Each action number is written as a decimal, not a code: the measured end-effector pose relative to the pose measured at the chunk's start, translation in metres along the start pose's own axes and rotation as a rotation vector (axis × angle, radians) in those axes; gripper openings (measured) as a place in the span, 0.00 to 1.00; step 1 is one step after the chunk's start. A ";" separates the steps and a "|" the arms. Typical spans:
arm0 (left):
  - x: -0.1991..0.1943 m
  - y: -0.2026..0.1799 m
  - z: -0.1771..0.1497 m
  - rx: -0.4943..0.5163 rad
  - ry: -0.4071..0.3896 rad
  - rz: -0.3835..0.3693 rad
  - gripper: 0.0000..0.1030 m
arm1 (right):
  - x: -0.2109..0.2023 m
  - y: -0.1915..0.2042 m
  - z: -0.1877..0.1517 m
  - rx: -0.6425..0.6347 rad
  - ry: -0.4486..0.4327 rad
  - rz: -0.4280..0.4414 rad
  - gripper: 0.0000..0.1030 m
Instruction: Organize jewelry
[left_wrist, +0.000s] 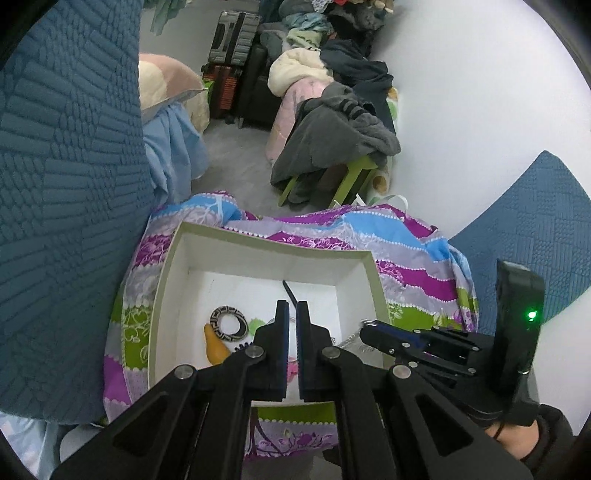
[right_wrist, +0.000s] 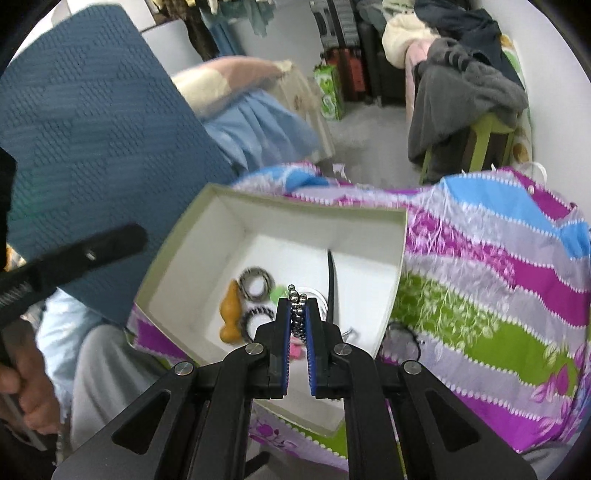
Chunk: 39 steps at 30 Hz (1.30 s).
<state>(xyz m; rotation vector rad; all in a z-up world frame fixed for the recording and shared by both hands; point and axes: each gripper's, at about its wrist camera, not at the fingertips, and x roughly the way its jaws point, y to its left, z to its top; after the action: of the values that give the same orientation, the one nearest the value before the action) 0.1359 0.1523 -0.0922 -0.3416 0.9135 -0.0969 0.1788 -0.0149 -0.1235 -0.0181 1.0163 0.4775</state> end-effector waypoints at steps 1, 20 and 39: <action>-0.001 0.001 -0.001 -0.004 -0.002 0.004 0.02 | 0.003 -0.001 -0.003 0.001 0.006 -0.007 0.06; -0.115 -0.054 0.022 0.073 -0.214 0.017 0.61 | -0.150 0.021 0.038 -0.015 -0.297 -0.051 0.27; -0.205 -0.098 -0.008 0.113 -0.378 0.119 0.98 | -0.261 0.049 -0.015 -0.020 -0.526 -0.158 0.70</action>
<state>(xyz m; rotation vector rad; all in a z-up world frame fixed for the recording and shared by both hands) 0.0102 0.1044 0.0912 -0.1907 0.5491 0.0257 0.0343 -0.0723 0.0919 0.0090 0.4890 0.3223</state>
